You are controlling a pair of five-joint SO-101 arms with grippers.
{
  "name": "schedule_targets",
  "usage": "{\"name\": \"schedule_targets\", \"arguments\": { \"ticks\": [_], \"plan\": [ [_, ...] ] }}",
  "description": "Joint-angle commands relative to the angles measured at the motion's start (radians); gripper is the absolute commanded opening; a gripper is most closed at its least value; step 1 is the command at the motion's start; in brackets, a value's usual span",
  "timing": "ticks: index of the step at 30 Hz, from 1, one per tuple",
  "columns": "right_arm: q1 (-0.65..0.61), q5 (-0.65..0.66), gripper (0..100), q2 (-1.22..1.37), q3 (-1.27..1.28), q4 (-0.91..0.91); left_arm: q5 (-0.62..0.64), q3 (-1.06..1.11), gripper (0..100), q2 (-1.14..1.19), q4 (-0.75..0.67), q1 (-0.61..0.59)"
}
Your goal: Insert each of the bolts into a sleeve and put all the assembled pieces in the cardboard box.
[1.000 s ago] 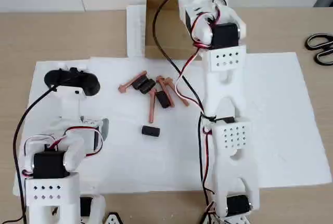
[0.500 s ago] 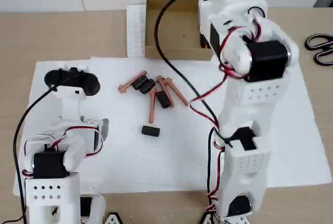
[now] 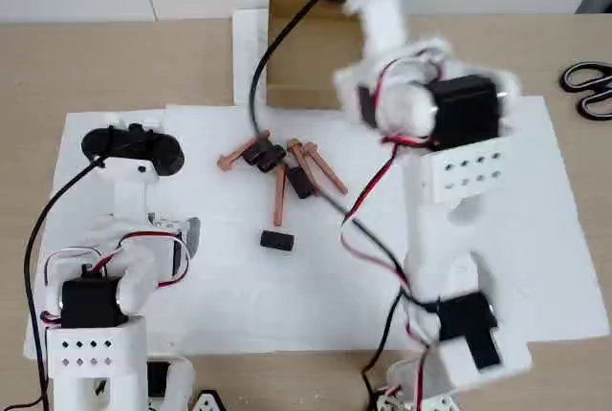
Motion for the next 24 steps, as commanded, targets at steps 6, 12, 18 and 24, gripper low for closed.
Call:
{"name": "schedule_targets", "arguments": {
  "ticks": [6, 12, 18, 24],
  "plan": [
    [-0.173, 0.005, 23.1, -0.173, 0.557, -0.025, -0.002, -0.013, 19, -0.012, -0.025, -0.279],
    [-0.189, 0.011, 23.2, -0.131, 0.72, -0.176, 0.0, -0.013, 19, -0.012, -0.054, -0.677],
    [-0.275, 0.023, 23.4, -0.064, 0.761, -0.257, 0.0, -0.004, 19, -0.012, -0.057, -1.036],
    [-0.39, 0.252, 23.4, -0.013, 0.764, -0.228, 0.0, 0.041, 19, -0.012, -0.057, -1.24]
  ]
}}
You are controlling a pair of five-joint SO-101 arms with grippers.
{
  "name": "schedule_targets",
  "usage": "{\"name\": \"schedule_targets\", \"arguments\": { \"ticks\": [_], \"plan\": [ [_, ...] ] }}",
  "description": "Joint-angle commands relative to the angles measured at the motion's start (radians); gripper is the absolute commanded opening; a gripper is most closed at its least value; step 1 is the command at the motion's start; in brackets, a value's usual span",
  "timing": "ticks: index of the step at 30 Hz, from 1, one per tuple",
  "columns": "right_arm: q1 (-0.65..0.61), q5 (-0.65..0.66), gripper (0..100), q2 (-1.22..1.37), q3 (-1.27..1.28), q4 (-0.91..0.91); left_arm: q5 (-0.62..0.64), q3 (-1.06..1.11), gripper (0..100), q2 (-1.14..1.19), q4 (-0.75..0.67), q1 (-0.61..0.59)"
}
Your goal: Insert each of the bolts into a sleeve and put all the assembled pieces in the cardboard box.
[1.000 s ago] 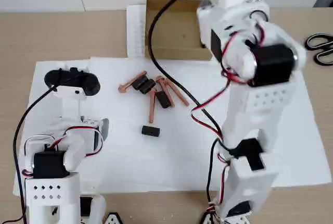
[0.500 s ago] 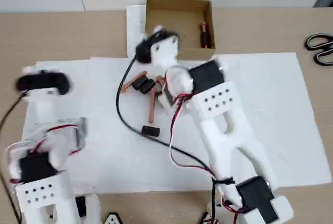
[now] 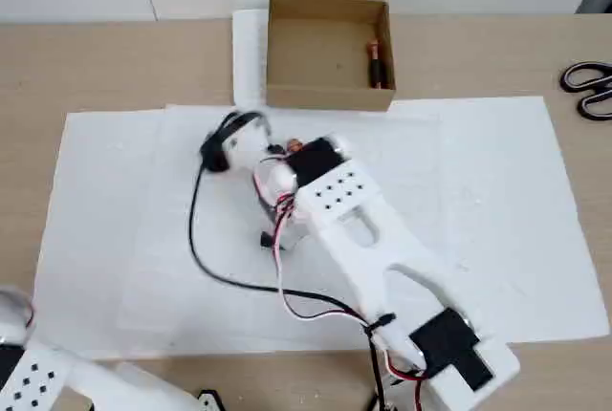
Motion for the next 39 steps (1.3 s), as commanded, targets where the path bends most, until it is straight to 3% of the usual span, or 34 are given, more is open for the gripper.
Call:
{"name": "schedule_targets", "arguments": {
  "ticks": [1, 9, 19, 34, 39],
  "plan": [
    [-0.065, 0.129, 23.4, 0.001, -0.006, 0.016, -0.005, 0.03, 19, -0.012, -0.031, -0.083],
    [-0.09, 0.272, 23.4, 0.044, -0.008, -0.019, -0.006, 0.067, 19, -0.012, -0.031, -0.1],
    [-0.088, 0.299, 23.2, 0.222, -0.008, -0.14, -0.006, 0.067, 19, -0.012, -0.025, -0.098],
    [-0.07, 0.301, 22.9, 0.349, -0.008, -0.154, -0.006, 0.068, 19, -0.012, -0.026, -0.097],
    [-0.065, 0.301, 10.3, 0.346, -0.009, -0.154, -0.006, 0.068, 19, -0.012, -0.026, -0.097]
  ]
}}
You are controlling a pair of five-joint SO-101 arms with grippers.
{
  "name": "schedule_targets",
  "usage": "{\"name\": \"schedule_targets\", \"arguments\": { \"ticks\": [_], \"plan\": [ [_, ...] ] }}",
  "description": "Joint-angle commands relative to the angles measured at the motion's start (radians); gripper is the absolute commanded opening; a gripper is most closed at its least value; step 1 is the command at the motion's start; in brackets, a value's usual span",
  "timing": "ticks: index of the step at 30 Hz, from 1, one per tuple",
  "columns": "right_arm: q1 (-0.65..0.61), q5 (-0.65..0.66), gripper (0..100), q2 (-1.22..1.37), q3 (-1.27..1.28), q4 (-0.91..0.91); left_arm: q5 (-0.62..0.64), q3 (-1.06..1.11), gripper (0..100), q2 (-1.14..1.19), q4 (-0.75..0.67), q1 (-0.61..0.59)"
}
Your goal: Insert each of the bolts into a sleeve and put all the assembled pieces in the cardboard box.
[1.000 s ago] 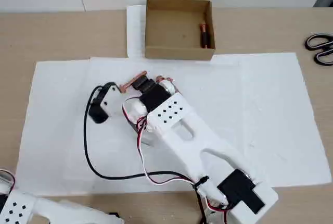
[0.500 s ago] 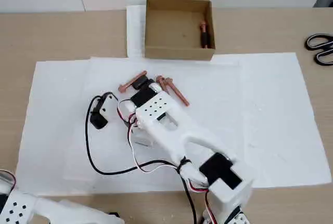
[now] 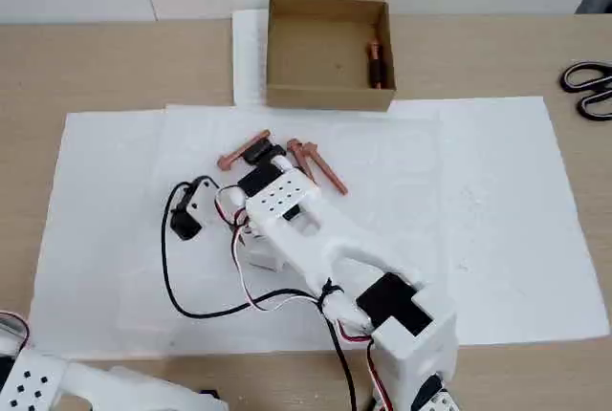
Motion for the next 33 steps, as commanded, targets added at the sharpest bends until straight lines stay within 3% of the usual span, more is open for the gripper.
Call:
{"name": "schedule_targets", "arguments": {
  "ticks": [1, 3, 11, 15, 19, 26, 33],
  "plan": [
    [0.005, 0.009, 7.2, -0.004, 0.002, 0.001, -0.003, -0.005, 19, -0.012, -0.026, -0.002],
    [0.005, 0.008, 0.4, -0.004, -0.017, 0.019, -0.003, -0.005, 19, -0.012, -0.026, -0.002],
    [0.068, 0.003, 1.3, -0.122, -0.235, 0.24, -0.003, -0.005, 19, -0.012, -0.026, 0.006],
    [0.107, 0.002, 1.3, -0.232, -0.334, 0.317, -0.008, -0.007, 19, -0.012, -0.017, 0.106],
    [0.171, -0.074, 1.3, -0.325, -0.376, 0.349, -0.015, -0.01, 19, -0.012, -0.029, 0.341],
    [0.386, -0.29, 1.3, -0.389, -0.374, 0.352, -0.051, -0.015, 19, -0.012, -0.19, 0.858],
    [0.549, -0.313, 1.3, -0.387, -0.373, 0.374, -0.003, -0.113, 19, 0.109, -0.265, 1.303]
  ]
}}
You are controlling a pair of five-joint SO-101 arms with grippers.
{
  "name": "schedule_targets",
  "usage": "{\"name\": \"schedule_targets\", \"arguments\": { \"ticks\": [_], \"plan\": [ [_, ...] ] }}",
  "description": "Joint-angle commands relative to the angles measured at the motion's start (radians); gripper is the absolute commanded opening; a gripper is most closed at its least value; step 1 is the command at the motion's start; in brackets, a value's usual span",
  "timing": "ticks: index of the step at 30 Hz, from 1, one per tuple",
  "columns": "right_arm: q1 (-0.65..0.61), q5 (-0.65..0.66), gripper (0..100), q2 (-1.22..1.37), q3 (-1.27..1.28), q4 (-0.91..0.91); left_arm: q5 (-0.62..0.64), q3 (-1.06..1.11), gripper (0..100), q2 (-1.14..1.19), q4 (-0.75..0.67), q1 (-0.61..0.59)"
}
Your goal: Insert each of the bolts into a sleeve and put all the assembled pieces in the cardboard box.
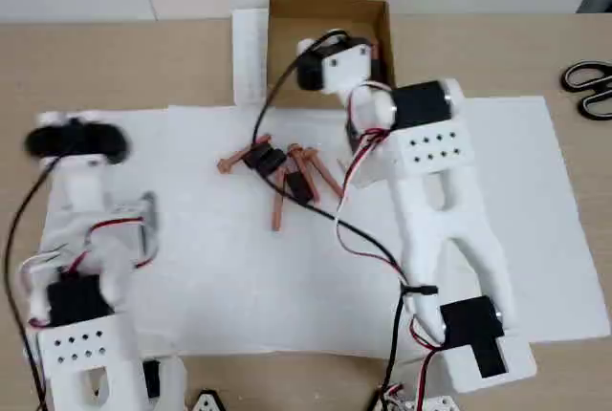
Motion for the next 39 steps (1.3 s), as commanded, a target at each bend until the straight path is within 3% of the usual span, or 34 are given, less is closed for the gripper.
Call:
{"name": "schedule_targets", "arguments": {
  "ticks": [1, 11, 19, 29, 39],
  "plan": [
    [0.071, -0.018, 1.3, -0.054, -0.051, 0.013, 0.054, -0.128, 19, 0.135, -0.026, 0.18],
    [0.213, -0.018, 1.3, -0.051, -0.049, 0.013, 0.236, -0.711, 19, 0.884, 0.074, 0.353],
    [0.282, -0.017, 1.3, -0.058, 0.04, -0.041, 0.255, -1.026, 19, 1.283, 0.144, 0.47],
    [0.297, -0.017, 1.3, -0.053, 0.046, -0.07, 0.308, -1.106, 19, 1.367, 0.242, 0.466],
    [0.297, -0.017, 1.3, -0.053, 0.046, -0.088, 0.308, -1.072, 14, 1.372, 0.238, 0.466]
  ]
}}
